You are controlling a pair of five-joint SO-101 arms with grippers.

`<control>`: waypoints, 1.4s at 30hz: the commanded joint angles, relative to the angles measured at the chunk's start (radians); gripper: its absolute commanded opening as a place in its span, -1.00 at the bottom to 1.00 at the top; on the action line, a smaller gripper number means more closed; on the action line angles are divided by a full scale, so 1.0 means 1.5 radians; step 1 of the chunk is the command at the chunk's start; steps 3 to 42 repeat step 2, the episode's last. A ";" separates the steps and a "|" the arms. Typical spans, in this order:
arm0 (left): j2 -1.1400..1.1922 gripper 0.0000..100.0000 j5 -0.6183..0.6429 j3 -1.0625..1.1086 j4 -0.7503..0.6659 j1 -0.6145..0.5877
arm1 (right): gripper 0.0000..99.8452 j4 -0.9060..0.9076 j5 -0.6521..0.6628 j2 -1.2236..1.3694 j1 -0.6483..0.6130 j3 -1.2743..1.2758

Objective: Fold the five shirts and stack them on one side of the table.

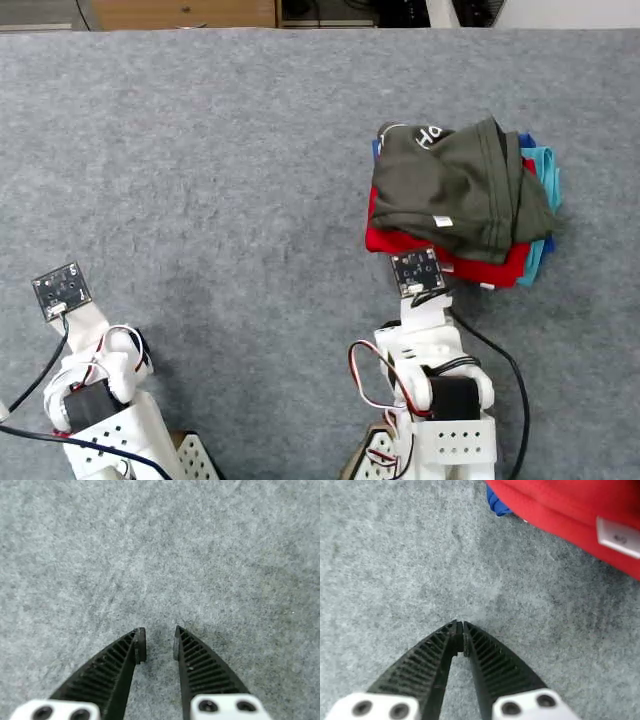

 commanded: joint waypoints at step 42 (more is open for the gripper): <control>-0.004 -0.78 -0.002 0.009 -0.009 -0.006 | -1.00 0.002 0.001 -0.069 -0.008 0.001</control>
